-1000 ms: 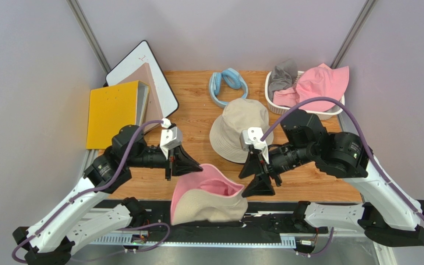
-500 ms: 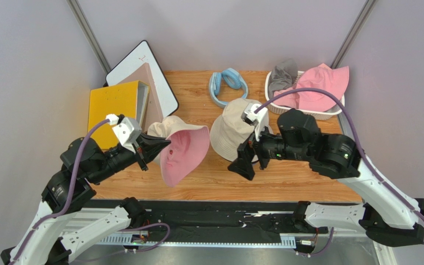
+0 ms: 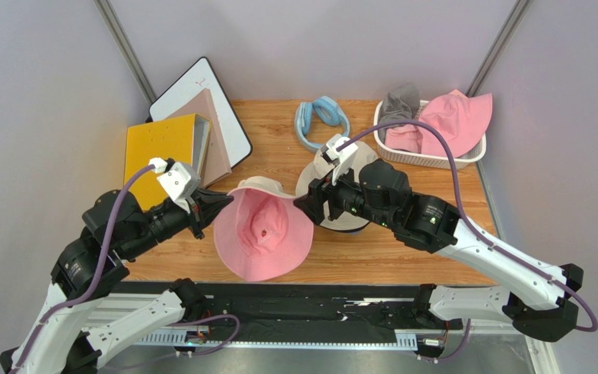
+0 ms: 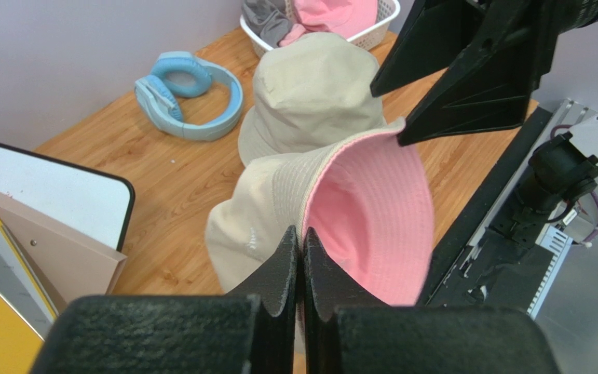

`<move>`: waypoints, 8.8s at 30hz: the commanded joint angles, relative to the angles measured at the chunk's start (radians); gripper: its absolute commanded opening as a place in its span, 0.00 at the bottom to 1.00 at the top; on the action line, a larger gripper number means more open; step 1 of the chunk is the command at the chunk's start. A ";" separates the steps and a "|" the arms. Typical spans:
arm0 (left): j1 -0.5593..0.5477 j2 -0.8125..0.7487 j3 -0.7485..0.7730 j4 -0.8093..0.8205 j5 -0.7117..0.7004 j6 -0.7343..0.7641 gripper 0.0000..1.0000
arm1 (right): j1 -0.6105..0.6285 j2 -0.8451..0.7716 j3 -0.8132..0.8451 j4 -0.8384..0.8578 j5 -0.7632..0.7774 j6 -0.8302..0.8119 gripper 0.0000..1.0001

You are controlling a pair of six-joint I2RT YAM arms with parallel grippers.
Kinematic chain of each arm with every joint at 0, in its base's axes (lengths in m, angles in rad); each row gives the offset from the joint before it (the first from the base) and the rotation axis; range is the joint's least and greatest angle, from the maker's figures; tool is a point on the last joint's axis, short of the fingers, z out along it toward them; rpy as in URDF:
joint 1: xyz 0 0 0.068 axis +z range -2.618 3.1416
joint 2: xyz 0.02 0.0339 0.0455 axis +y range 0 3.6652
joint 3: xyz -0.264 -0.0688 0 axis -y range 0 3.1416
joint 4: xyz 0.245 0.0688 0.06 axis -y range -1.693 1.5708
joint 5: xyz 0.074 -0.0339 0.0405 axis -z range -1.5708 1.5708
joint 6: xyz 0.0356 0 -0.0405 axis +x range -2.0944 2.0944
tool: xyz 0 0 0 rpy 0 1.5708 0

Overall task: Stack the hats
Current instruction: Stack the hat on the hat.

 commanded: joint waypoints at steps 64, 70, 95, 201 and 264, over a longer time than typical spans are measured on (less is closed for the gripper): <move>0.141 1.308 1.009 0.596 -0.374 0.408 0.00 | -0.798 0.449 0.428 0.492 -0.082 -0.142 0.00; 0.141 1.355 1.016 0.624 -0.322 0.406 0.00 | -0.812 0.461 0.401 0.520 -0.068 -0.184 0.00; 0.125 1.107 0.365 1.100 -0.094 0.351 0.00 | -0.877 0.197 0.006 0.658 -0.094 -0.211 0.00; 0.040 0.639 -0.584 1.346 0.115 -0.666 0.00 | 0.096 -0.400 -0.153 -0.164 0.618 0.088 1.00; 0.137 0.634 -0.443 1.127 0.218 -0.425 0.00 | -1.108 -0.337 -0.815 0.778 -0.778 0.522 0.00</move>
